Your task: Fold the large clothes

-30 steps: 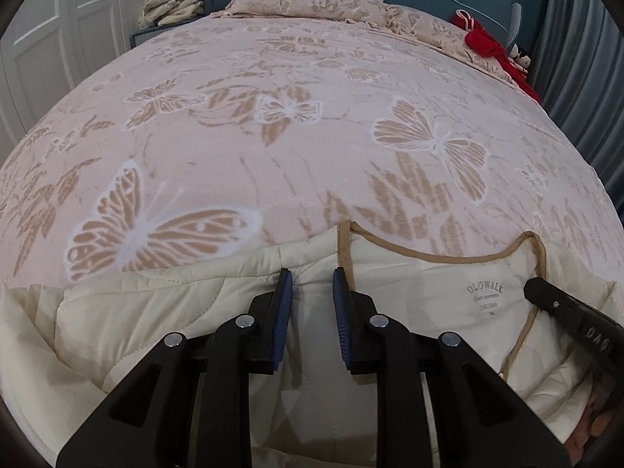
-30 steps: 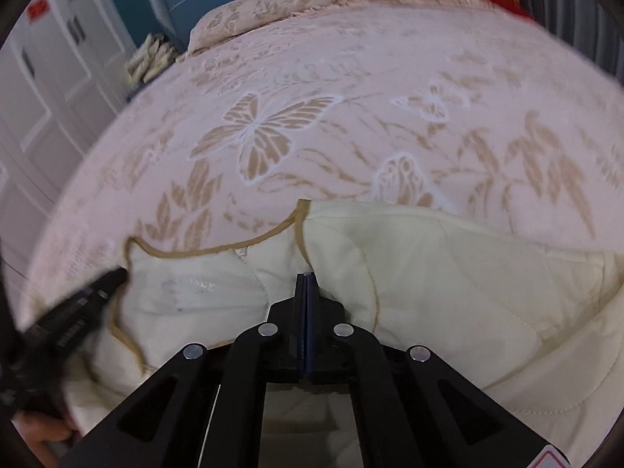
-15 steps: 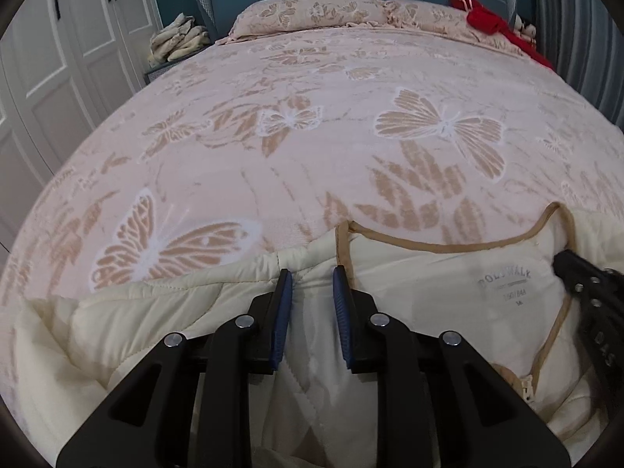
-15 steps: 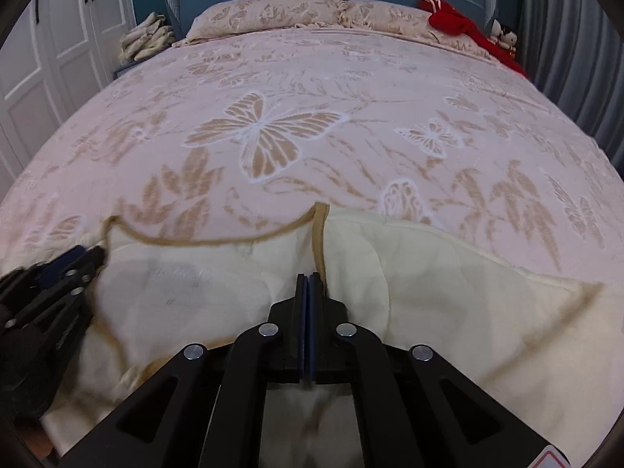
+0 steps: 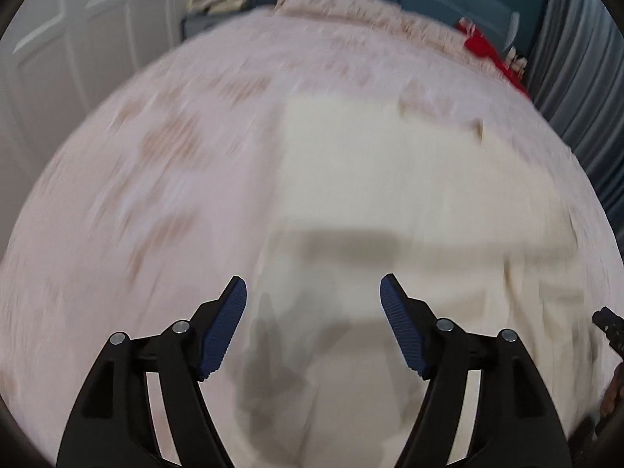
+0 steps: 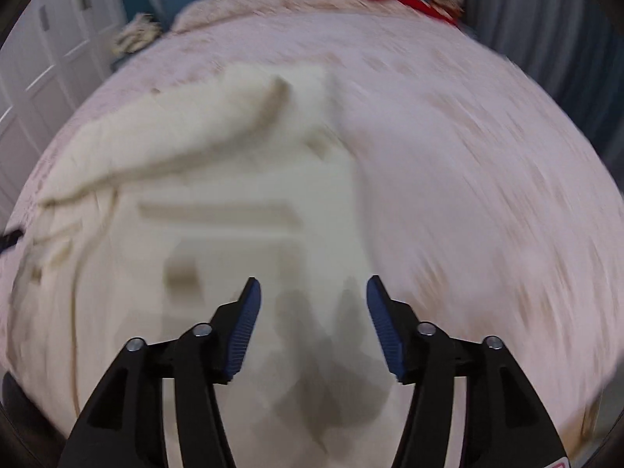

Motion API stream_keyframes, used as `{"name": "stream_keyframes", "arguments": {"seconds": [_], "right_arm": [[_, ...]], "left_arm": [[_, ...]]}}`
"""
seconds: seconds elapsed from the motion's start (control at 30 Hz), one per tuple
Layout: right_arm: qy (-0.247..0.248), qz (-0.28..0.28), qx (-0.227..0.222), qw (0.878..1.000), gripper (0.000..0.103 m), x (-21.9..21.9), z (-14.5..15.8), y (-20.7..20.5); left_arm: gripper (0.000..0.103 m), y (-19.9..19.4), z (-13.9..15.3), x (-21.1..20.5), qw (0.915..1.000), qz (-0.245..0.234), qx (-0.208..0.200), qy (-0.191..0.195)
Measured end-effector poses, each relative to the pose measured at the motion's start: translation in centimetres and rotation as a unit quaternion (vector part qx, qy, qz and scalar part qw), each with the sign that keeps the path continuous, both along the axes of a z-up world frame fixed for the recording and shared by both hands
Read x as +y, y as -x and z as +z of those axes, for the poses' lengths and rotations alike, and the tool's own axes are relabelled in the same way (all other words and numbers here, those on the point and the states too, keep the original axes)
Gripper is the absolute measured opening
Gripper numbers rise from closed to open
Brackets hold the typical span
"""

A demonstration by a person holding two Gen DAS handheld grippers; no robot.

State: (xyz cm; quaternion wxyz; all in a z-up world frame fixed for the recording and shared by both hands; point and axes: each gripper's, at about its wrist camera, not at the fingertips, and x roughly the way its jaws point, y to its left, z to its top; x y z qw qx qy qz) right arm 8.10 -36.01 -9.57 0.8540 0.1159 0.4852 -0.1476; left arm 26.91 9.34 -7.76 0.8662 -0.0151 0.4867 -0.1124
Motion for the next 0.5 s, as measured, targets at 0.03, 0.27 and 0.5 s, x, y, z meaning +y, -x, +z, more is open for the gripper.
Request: {"name": "stream_keyframes", "arguments": {"seconds": [0.03, 0.27, 0.5], "right_arm": [[-0.005, -0.012, 0.009, 1.000, 0.059, -0.5, -0.4, 1.8], [-0.101, -0.062, 0.029, 0.993, 0.061, -1.7, -2.9, 9.6], [-0.178, -0.100, -0.011, 0.979, 0.063, -1.7, -4.5, 8.9]], "left_arm": [[0.069, 1.4, -0.3, 1.0, 0.9999, 0.004, 0.012, 0.002], [0.069, 9.9, -3.2, 6.9, 0.9926, 0.067, 0.079, 0.063], [0.067, 11.4, -3.8, 7.5, 0.9849, 0.075, 0.085, 0.131]]}}
